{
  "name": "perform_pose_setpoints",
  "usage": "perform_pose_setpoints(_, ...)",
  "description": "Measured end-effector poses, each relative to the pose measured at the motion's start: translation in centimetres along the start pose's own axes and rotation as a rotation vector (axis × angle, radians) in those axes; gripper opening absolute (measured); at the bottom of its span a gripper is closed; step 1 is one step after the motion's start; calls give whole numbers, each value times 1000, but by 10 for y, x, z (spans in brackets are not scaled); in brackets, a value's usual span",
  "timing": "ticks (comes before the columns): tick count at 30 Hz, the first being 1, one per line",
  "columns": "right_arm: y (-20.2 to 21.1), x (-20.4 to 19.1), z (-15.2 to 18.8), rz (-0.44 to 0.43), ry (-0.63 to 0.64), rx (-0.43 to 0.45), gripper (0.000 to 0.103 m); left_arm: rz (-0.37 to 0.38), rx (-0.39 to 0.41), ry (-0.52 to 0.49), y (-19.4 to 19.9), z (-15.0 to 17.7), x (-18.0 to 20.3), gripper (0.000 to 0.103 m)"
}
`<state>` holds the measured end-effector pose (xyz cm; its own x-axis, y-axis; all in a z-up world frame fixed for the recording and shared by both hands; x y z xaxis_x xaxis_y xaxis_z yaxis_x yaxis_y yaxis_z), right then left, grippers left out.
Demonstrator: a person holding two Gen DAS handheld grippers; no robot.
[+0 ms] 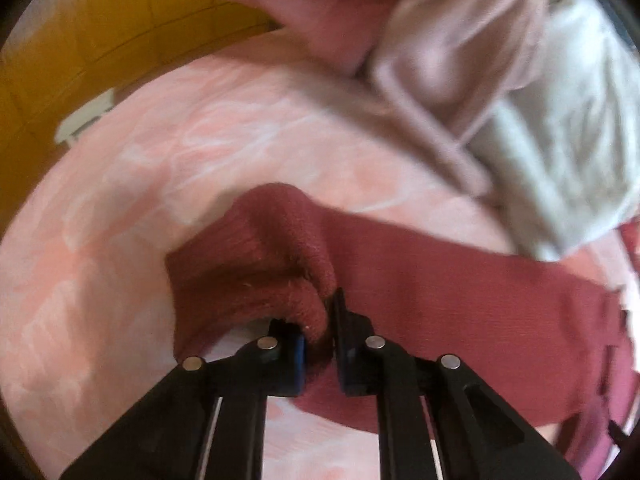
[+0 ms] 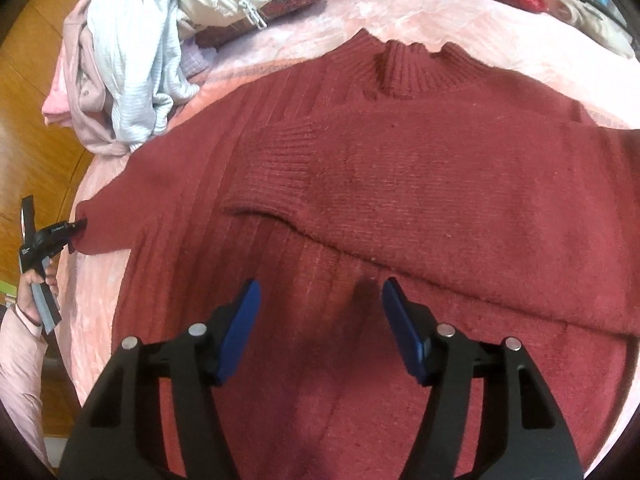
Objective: Fold small clothes
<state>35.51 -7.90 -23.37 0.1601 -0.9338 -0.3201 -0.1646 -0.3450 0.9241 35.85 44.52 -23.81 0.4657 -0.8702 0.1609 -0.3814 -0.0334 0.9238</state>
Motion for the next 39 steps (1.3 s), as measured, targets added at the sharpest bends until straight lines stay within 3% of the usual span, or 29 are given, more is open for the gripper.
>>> perform_pose_setpoints(2, 8, 4, 3, 2, 4, 13, 64, 82, 46, -15, 17, 0, 24, 11)
perform_pose_setpoints(9, 40, 28, 14, -5, -11, 58, 64, 249, 139, -126, 72, 15, 111, 11)
perform_pose_setpoints(18, 65, 57, 24, -14, -42, 96, 64, 407, 120, -286, 101, 63, 243, 11)
perform_pose_setpoints(28, 73, 90, 41, -25, -78, 106, 64, 528, 38, -435, 86, 145, 386, 11)
perform_pose_setpoints(30, 73, 97, 44, -27, -88, 104, 64, 530, 25, -456, 81, 159, 404, 11)
perform_pose_setpoints(34, 70, 109, 47, -22, -105, 95, 64, 452, -24, -502, 47, 185, 430, 11)
perform_pose_setpoints(37, 63, 117, 47, -13, -126, 75, 64, 376, -118, -511, 11, 201, 430, 11)
perform_pose_setpoints(39, 54, 123, 48, 10, -141, 41, 64, 367, -120, -524, 3, 205, 429, 14)
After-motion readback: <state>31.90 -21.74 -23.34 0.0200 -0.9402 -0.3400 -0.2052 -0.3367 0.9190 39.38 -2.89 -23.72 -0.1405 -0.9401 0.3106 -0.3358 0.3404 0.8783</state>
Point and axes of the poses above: each gripper's, at about its wrist camera, not at the fingertips, and y roughly against the way its jaws point, x to its right, z to its underside, the point moved 9 cm from there along -y, roughly the way its jaws point, and after that the axes turned 7 degrees about -x, right-handed, at the moved point
